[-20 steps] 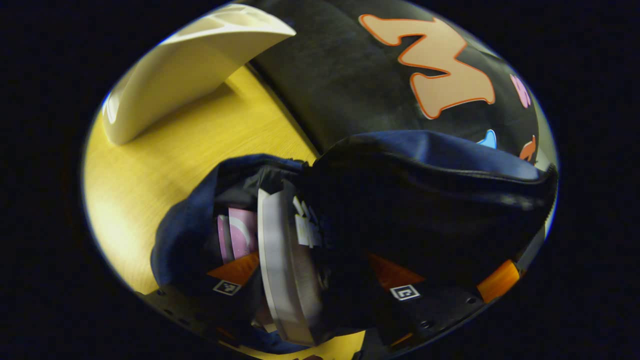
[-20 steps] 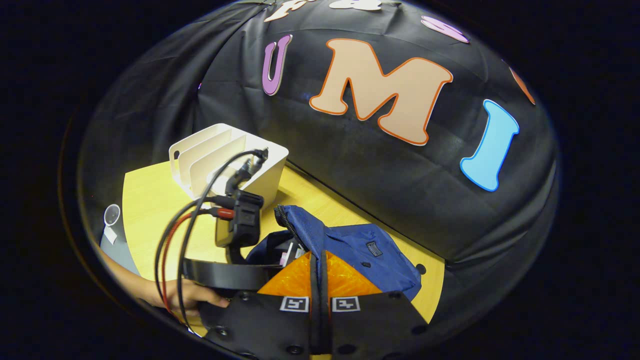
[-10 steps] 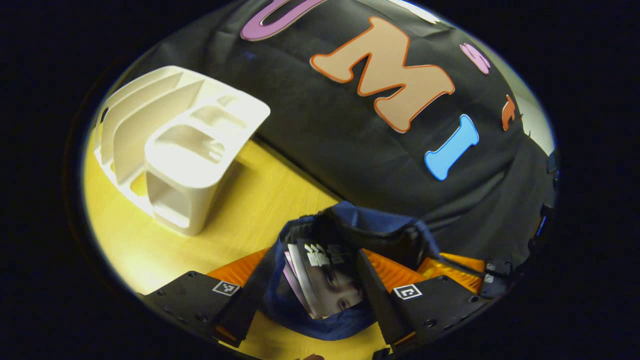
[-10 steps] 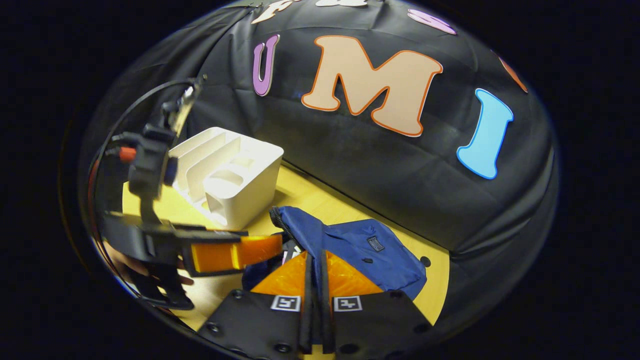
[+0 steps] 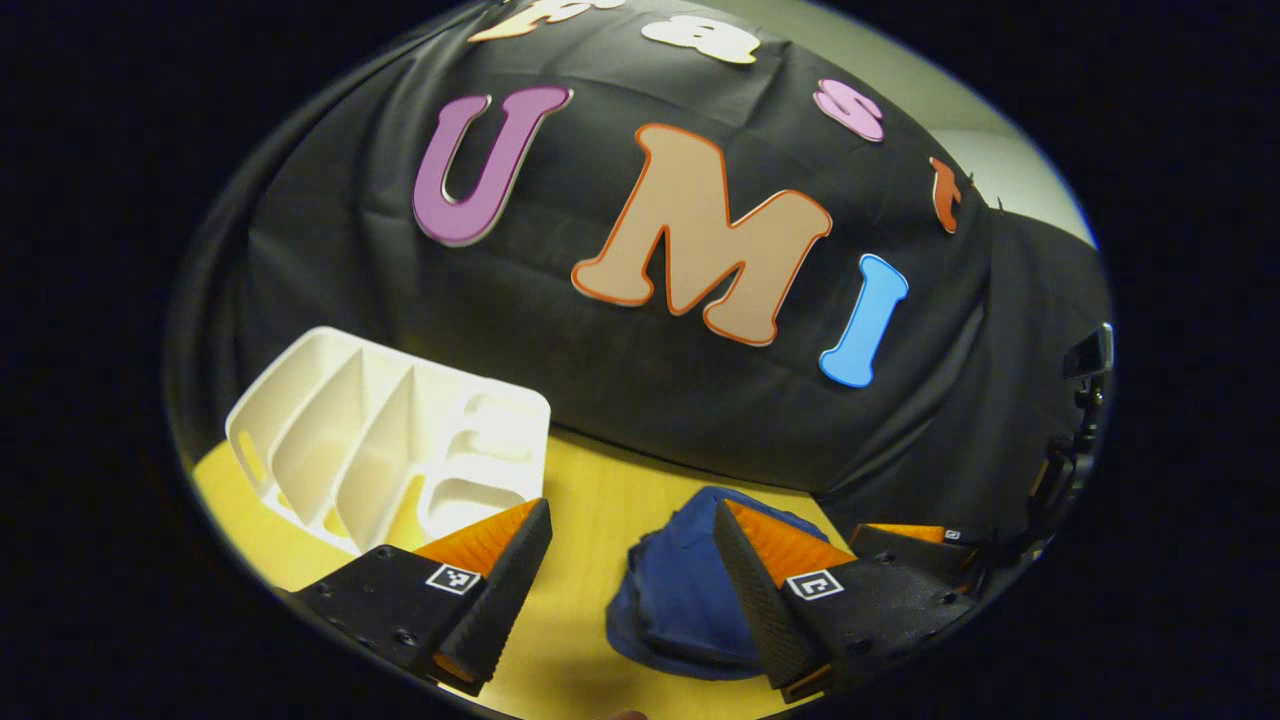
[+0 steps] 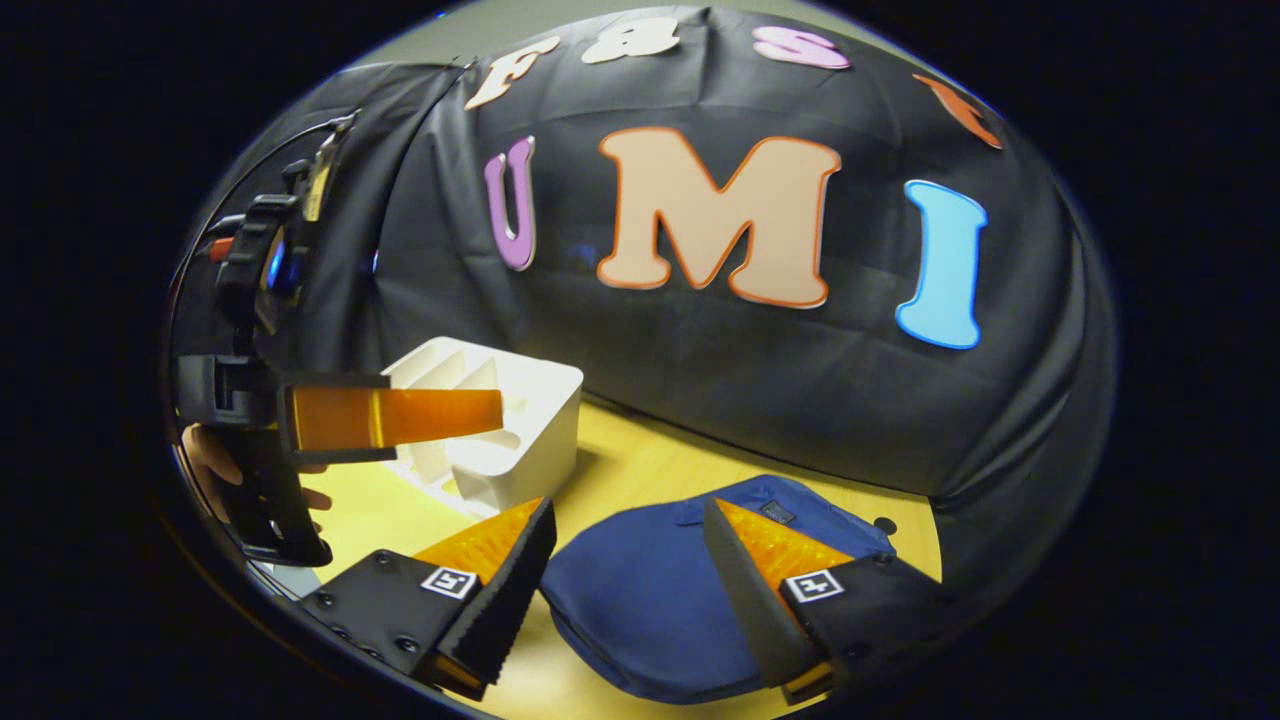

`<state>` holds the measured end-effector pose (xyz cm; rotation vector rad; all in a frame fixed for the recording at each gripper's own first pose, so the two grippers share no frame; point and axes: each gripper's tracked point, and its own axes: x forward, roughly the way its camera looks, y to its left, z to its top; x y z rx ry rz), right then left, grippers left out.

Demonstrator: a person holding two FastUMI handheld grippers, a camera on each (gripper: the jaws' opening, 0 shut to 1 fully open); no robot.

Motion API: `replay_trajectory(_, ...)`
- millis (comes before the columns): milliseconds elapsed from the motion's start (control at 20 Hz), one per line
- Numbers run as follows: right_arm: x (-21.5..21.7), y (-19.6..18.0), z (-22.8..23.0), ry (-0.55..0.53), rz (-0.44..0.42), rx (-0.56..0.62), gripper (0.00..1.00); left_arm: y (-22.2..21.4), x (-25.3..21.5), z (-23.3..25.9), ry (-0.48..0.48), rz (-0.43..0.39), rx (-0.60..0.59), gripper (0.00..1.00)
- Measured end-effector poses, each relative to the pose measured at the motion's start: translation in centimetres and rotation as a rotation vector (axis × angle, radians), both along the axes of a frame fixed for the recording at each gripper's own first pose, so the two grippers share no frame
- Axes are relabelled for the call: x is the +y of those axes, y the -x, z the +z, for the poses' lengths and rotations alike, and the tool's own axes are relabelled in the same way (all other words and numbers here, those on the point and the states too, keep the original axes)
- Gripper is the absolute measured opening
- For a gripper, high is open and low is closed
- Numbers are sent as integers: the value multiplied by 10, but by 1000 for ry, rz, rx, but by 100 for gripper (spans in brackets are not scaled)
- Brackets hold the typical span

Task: Open the schoolbag, grab two books from the bookshelf and put them into the schoolbag.

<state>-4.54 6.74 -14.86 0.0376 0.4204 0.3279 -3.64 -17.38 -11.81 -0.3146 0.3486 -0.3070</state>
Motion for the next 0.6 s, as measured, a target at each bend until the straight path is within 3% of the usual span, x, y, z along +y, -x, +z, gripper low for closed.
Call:
replay_trajectory(250, -36, -11, 35, -51, -218, -134, 97, -8, 51, 46, -188, 134, -191, 95)
replay_trajectory(350, -47, -11, 42, -65, -264, -173, 97, -4, 71, 53, -214, 184, -213, 94)
replay_trajectory(600, -64, -16, 53, -64, -316, -222, 100, 1, 93, 64, -226, 213, -236, 95)
